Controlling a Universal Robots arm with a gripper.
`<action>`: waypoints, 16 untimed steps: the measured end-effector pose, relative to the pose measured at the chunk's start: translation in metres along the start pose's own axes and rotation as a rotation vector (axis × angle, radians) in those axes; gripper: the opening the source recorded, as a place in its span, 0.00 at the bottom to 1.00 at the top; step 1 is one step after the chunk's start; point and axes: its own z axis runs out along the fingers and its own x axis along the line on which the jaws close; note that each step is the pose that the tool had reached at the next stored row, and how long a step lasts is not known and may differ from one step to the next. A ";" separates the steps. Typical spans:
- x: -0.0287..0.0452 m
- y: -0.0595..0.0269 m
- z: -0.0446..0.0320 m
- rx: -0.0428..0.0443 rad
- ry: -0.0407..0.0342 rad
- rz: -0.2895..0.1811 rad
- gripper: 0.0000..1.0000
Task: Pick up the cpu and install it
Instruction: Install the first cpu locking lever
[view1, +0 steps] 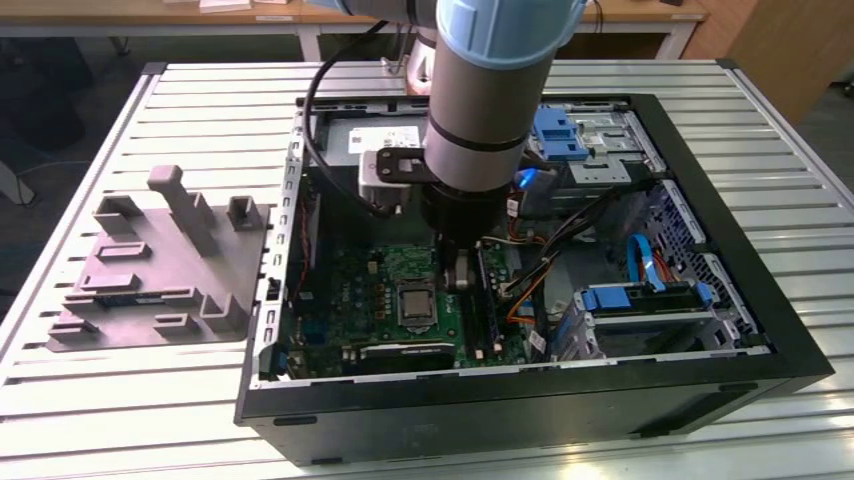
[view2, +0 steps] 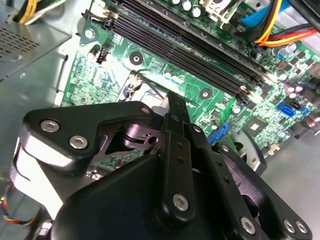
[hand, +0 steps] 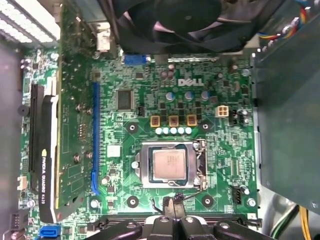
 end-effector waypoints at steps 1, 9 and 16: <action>0.0002 0.0000 0.0010 0.0002 0.0006 -0.010 0.11; 0.0072 -0.0001 0.0043 0.0013 0.0028 -0.047 0.11; 0.0103 0.0001 0.0130 0.0016 0.0036 -0.058 0.11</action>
